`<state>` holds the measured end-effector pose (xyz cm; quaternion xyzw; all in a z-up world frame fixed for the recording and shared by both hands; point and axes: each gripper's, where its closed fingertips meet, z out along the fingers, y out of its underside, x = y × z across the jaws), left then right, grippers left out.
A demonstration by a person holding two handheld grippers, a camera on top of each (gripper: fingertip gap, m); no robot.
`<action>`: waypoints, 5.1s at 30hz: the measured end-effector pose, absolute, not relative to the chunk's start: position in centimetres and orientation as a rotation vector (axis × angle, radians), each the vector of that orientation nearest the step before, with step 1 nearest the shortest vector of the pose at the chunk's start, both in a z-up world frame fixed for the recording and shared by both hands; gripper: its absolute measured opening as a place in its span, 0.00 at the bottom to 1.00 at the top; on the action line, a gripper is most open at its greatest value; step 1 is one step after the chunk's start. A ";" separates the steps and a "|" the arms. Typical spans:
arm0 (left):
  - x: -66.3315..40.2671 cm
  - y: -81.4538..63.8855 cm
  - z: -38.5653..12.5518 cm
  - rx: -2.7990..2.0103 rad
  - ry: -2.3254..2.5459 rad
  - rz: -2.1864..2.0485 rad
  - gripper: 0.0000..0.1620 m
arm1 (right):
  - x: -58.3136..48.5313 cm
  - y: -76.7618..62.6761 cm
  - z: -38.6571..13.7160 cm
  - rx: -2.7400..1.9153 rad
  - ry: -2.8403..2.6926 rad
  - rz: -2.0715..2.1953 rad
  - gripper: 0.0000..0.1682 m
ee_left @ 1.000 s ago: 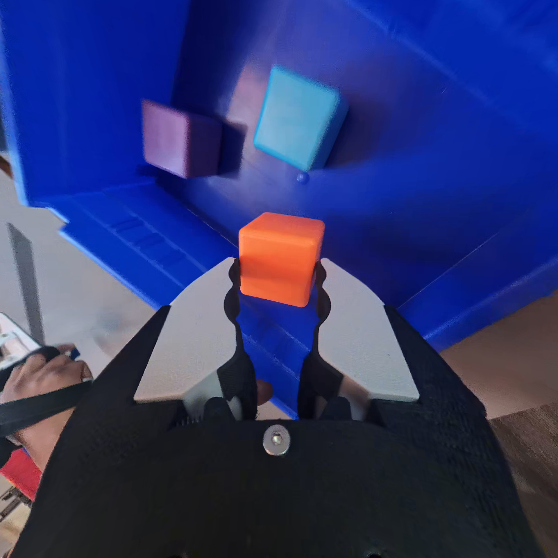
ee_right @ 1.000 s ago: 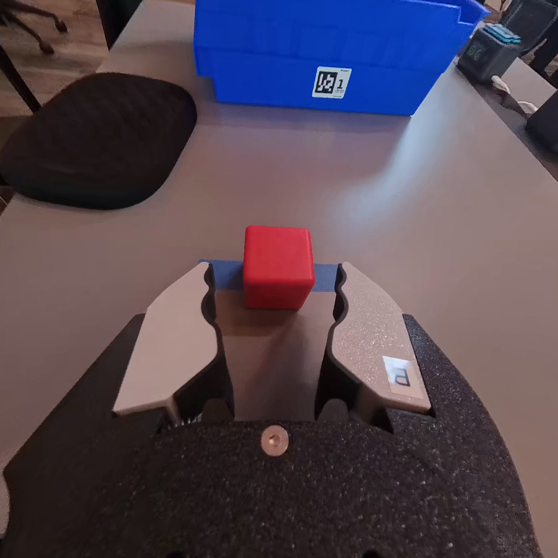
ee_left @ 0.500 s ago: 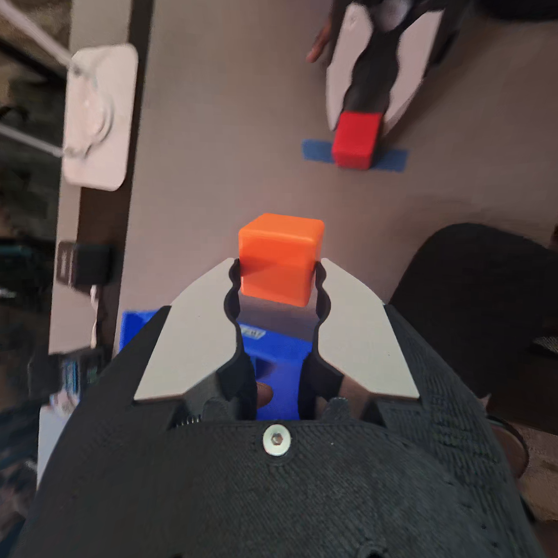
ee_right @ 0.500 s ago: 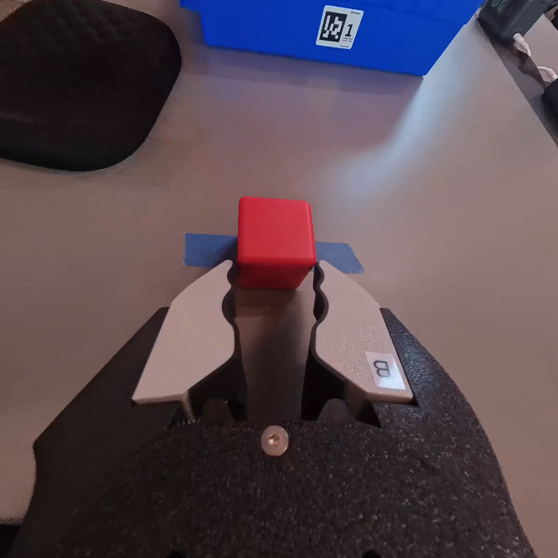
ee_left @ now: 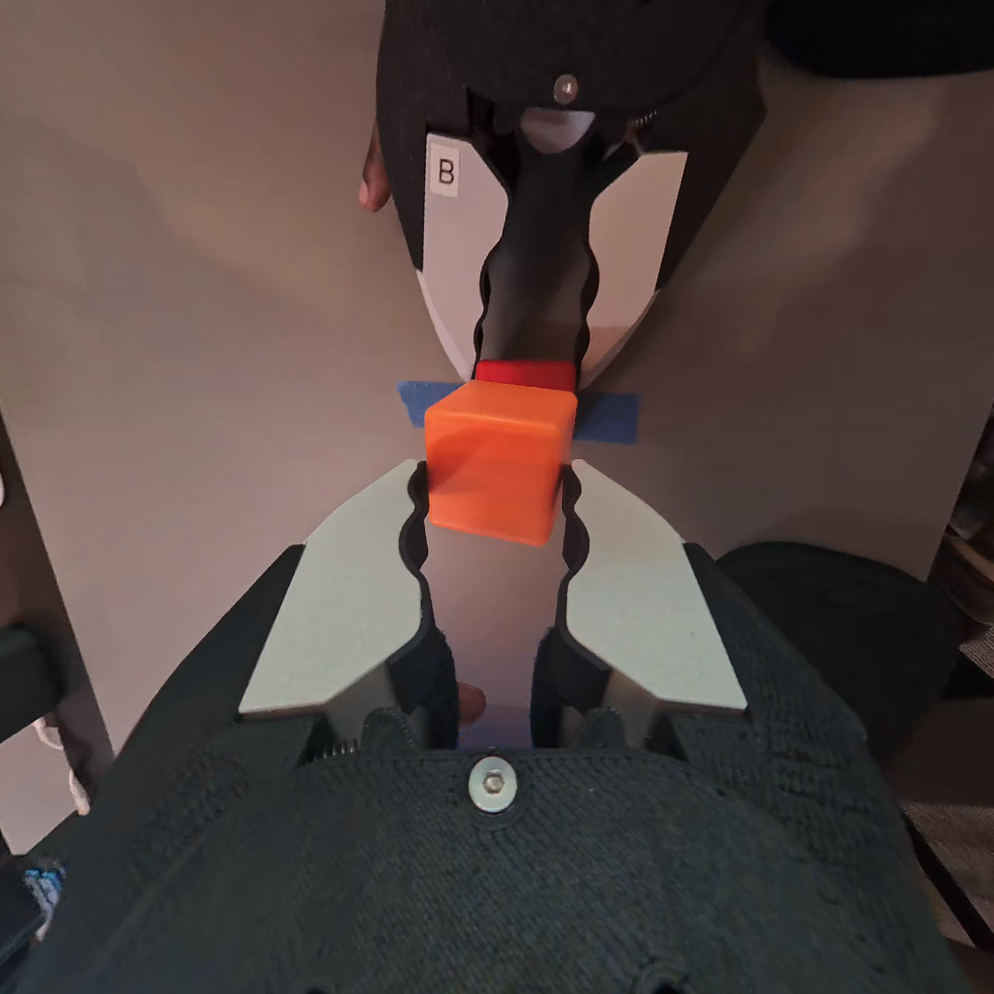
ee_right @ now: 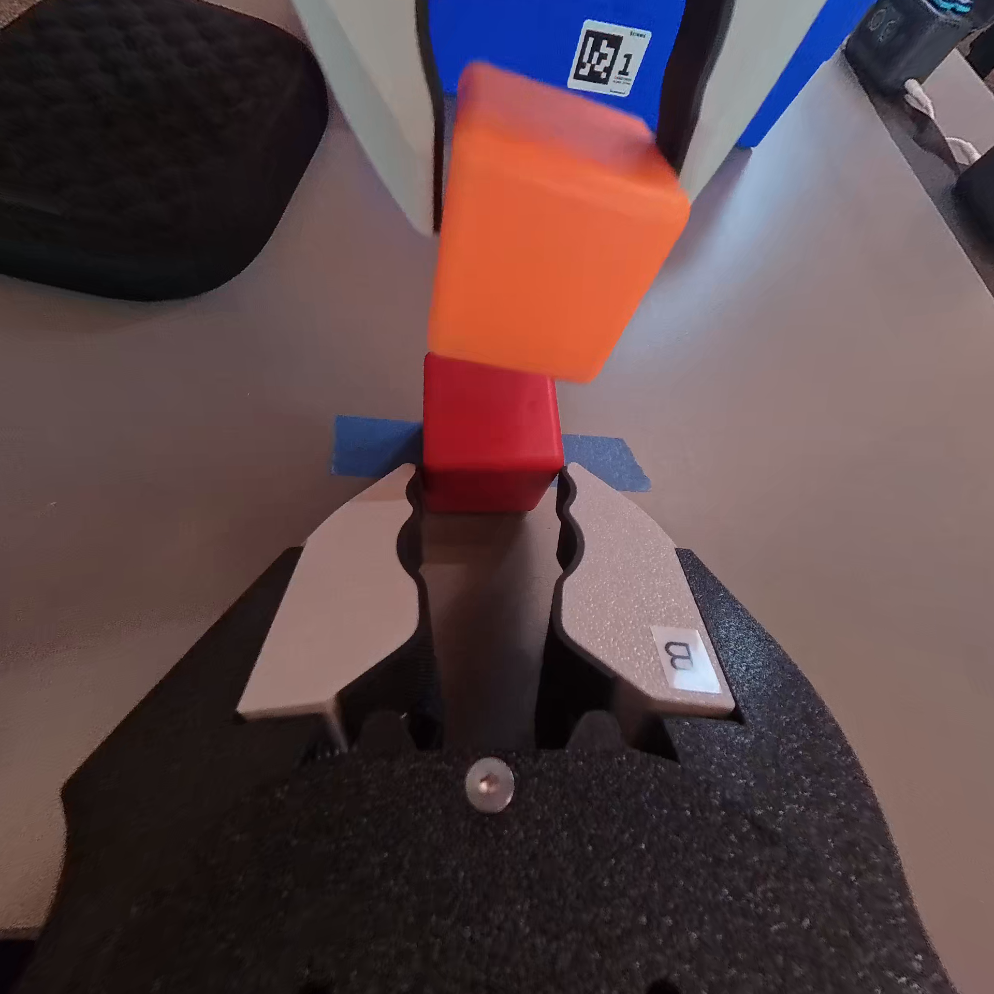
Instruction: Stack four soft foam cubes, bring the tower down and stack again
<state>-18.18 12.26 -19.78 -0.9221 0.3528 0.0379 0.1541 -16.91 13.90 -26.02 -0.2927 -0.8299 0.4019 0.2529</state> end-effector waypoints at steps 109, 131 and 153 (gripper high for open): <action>-19.4 10.9 -16.4 -2.702 0.957 0.171 0.31 | -17.1 13.2 -23.4 -0.827 -2.140 1.241 0.28; -17.4 12.5 -18.2 -2.713 0.952 0.025 0.31 | -17.2 13.2 -23.5 -0.846 -2.146 1.253 0.28; -17.5 12.8 -18.3 -2.638 0.940 0.029 0.31 | -17.9 12.8 -19.4 -0.889 -1.956 1.495 0.29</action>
